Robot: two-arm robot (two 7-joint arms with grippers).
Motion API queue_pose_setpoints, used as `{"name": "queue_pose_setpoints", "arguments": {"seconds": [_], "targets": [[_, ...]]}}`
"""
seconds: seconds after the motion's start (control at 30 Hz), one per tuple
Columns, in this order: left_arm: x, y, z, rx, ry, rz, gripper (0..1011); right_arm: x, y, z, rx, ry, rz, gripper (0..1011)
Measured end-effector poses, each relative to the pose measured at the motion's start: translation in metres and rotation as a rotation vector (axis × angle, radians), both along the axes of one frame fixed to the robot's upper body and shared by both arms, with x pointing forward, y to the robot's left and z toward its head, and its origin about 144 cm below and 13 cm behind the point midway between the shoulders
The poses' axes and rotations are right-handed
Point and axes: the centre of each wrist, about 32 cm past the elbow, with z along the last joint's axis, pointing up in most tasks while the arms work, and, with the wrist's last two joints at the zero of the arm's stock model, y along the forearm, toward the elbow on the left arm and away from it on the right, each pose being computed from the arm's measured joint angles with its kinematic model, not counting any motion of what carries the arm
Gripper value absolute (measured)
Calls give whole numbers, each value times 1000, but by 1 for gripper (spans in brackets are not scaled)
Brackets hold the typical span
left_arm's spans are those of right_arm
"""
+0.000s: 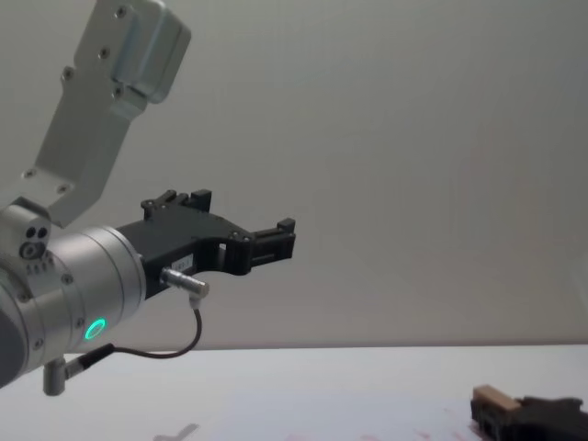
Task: Use the one hand to pick up the stamp and affix it onto the A4 paper.
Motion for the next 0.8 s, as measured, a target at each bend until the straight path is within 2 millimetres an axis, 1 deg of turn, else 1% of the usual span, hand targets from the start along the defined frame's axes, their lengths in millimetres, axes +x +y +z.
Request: {"name": "queue_pose_setpoints", "arguments": {"seconds": [0.33,0.37,0.47,0.63,0.8], "targets": [[0,0,0,0,0,0,1001,2,-4,22,62,-50,25,220],[0,0,0,0,0,0,1001,2,-4,22,62,-50,25,220],[0,0,0,0,0,0,1001,0,-9,28,77,-63,31,220],[0,0,0,0,0,0,1001,-4,-17,33,82,-74,37,220],[0,0,0,0,0,0,1001,-8,-27,32,73,-75,35,220]]}}
